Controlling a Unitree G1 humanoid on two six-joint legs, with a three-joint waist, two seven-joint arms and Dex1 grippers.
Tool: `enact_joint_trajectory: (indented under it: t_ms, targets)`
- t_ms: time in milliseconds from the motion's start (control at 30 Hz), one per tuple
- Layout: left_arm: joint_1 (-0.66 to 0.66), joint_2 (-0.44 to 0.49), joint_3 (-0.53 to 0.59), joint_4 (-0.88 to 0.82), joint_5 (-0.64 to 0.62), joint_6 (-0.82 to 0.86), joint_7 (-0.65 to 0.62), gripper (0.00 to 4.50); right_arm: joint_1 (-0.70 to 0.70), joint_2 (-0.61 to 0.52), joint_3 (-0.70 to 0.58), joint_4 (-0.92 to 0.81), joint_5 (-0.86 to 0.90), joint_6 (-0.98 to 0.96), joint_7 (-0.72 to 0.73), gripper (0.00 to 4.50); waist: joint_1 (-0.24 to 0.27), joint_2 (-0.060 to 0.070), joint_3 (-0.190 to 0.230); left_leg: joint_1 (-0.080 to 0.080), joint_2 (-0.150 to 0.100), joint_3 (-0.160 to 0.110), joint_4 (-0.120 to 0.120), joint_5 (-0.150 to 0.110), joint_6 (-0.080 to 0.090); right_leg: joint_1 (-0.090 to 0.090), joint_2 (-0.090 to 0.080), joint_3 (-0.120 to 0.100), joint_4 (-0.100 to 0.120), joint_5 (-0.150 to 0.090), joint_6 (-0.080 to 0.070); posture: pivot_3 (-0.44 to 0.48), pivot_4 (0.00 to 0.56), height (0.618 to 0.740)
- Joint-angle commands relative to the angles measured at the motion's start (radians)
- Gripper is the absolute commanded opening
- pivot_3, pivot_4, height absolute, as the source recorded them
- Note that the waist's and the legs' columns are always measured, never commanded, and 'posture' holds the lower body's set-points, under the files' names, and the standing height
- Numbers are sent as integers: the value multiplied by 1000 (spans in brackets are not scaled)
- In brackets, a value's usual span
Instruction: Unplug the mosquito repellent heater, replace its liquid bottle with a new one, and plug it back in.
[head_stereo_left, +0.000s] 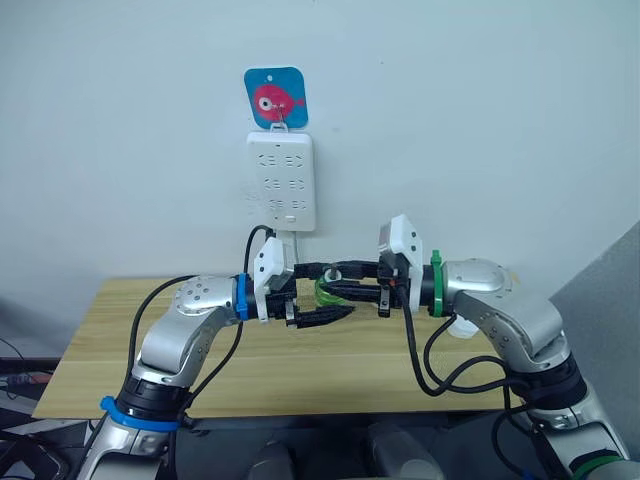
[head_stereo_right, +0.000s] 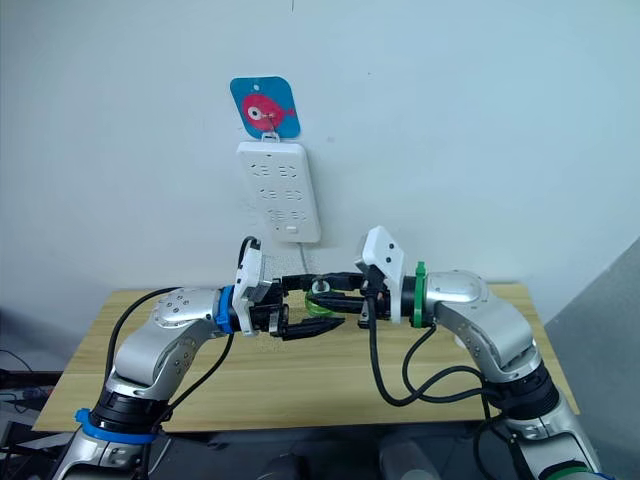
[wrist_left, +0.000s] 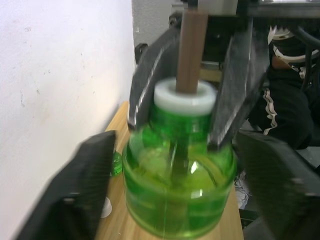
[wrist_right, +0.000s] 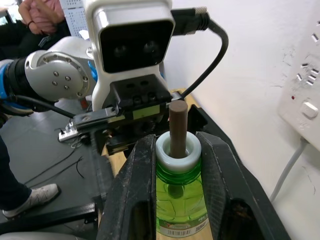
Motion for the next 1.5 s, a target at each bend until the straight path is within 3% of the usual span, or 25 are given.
enact_joint_trajectory:
  t_ms: [33, 300, 433, 700, 933, 1400, 1500]
  targets:
    - [1, 3, 42, -5, -40, 41, 26, 4500, -26, 6, -113, -17, 96, 52, -34, 822, 0, -1, 0, 0, 0, 0, 0, 0, 0, 0, 0, 0, 0, 0, 0, -175, 35, 740]
    - [-26, -93, 218, -79, -400, 420, 279, 4500, -58, 139, -393, 0, 461, 286, -322, 822, -2, -1, -1, -1, 0, -3, 2, 0, 0, 1, 0, -2, 2, 0, 0, -181, 27, 740]
    - [-74, -158, 285, -95, -603, 567, 440, 4500, -64, 201, -457, 3, 607, 320, -473, 822, -1, -1, -2, -2, 0, -3, 3, 0, 0, 1, 0, -2, 2, 0, 0, -182, 23, 740]
    - [-141, -249, 345, -91, -838, 629, 662, 4500, -66, 265, -507, 39, 912, 284, -760, 822, -3, 0, -6, -1, 0, -3, 4, 0, 0, 1, 0, -2, 3, 0, 0, -185, 21, 740]
    - [-173, -290, 337, -82, -920, 607, 756, 4500, -57, 244, -475, 35, 1047, 237, -864, 822, -3, 0, -7, -1, -1, -3, 4, 0, 0, 1, 0, -2, 3, 0, 0, -183, 20, 740]
    - [-199, -331, 320, -71, -997, 583, 847, 4500, -42, 178, -412, 31, 1141, 159, -891, 822, -1, 1, -9, -1, -1, -2, 4, 0, 0, 1, 1, -1, 2, 0, 0, -185, 23, 740]
    - [-196, -326, 306, -74, -1006, 589, 847, 3880, -43, 171, -399, 25, 1151, 148, -898, 822, -1, 1, -10, -1, -1, -2, 4, 0, 0, 1, 1, -1, 2, 0, 0, -185, 23, 740]
